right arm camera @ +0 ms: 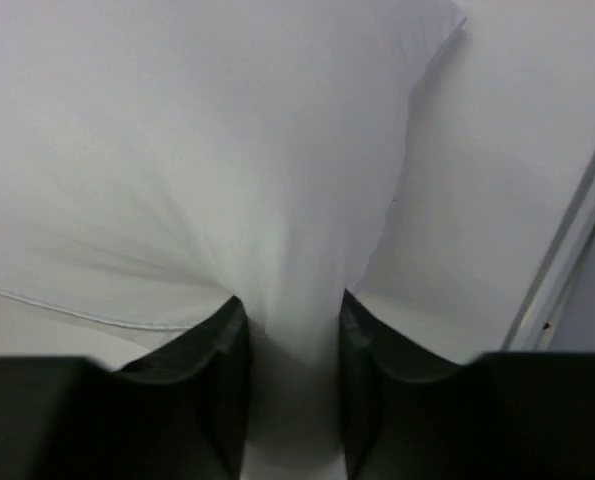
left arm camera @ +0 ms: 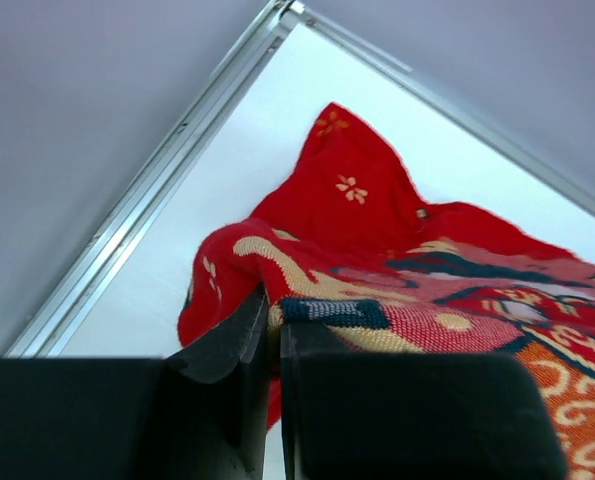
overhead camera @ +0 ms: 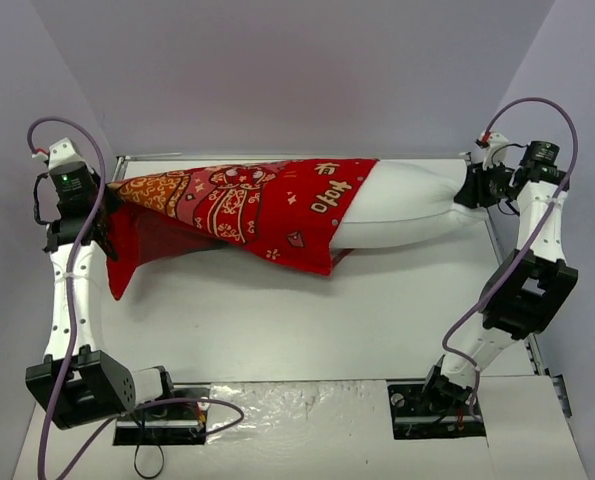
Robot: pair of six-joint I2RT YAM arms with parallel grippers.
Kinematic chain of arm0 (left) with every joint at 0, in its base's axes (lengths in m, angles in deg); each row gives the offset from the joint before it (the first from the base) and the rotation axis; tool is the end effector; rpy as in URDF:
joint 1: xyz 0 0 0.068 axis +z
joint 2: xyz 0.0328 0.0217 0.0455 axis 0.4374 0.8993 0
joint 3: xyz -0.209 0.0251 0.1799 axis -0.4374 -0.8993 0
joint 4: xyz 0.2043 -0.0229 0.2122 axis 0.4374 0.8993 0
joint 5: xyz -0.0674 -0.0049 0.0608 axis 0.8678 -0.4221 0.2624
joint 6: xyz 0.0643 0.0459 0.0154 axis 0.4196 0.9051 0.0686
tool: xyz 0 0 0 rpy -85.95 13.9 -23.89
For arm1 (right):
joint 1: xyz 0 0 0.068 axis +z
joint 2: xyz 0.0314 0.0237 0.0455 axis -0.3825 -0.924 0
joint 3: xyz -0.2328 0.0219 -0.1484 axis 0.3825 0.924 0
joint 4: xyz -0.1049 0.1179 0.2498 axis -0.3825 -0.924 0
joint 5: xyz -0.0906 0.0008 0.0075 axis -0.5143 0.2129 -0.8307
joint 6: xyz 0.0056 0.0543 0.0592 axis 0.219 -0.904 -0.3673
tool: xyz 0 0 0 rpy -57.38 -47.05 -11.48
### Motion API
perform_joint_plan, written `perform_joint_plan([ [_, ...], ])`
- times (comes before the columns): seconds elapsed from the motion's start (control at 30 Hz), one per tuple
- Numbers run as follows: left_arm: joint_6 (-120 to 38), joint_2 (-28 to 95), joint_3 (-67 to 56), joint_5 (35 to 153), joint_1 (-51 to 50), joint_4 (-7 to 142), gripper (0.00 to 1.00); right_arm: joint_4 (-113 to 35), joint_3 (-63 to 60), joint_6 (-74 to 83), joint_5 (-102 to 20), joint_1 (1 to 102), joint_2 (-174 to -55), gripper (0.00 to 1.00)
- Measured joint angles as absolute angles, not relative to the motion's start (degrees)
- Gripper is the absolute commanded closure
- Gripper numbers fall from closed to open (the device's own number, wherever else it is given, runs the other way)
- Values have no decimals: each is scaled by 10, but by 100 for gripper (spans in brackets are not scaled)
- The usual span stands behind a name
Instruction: Remove the pillowcase from the pillow
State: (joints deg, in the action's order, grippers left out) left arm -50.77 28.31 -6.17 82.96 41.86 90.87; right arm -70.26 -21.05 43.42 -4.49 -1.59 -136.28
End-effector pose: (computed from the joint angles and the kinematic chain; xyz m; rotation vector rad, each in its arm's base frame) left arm 0.3306 0.0979 0.3821 -0.6508 1.8083 -0.0166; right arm 0.4409 -0.1438 0.3188 -0.5271 1.9843 0.2737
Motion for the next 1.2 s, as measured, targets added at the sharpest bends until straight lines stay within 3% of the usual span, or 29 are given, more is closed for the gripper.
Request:
perform_joint_plan([
  [0.07,-518,294,-42,842,414,908,98,-733,-218,487,-35,-22,-1357,35],
  [0.1,-523,300,-32,844,412,906,98,-739,-221,514,-30,-19,-1351,16],
  [0.2,-533,325,-3,841,389,903,98,-743,-221,596,-40,28,-1302,1],
  [0.37,-546,346,11,843,357,899,98,-722,-221,666,-116,306,-1216,0],
  [0.53,-556,348,11,844,357,902,98,-643,-150,625,-288,545,-1199,0],
  [0.7,-558,348,11,844,357,904,98,-555,-1,565,-463,654,-1176,0],
  [1.0,-558,348,18,845,358,910,98,-423,170,547,-640,711,-1116,0],
  [1.03,-558,348,18,845,358,910,98,-403,180,549,-658,710,-1129,2],
  [1.1,-558,348,22,845,359,914,98,-368,188,551,-681,696,-1169,18],
  [1.13,-558,348,25,845,361,917,98,-349,189,549,-685,686,-1189,33],
  [1.2,-558,348,33,845,368,924,98,-320,190,552,-691,667,-1219,46],
])
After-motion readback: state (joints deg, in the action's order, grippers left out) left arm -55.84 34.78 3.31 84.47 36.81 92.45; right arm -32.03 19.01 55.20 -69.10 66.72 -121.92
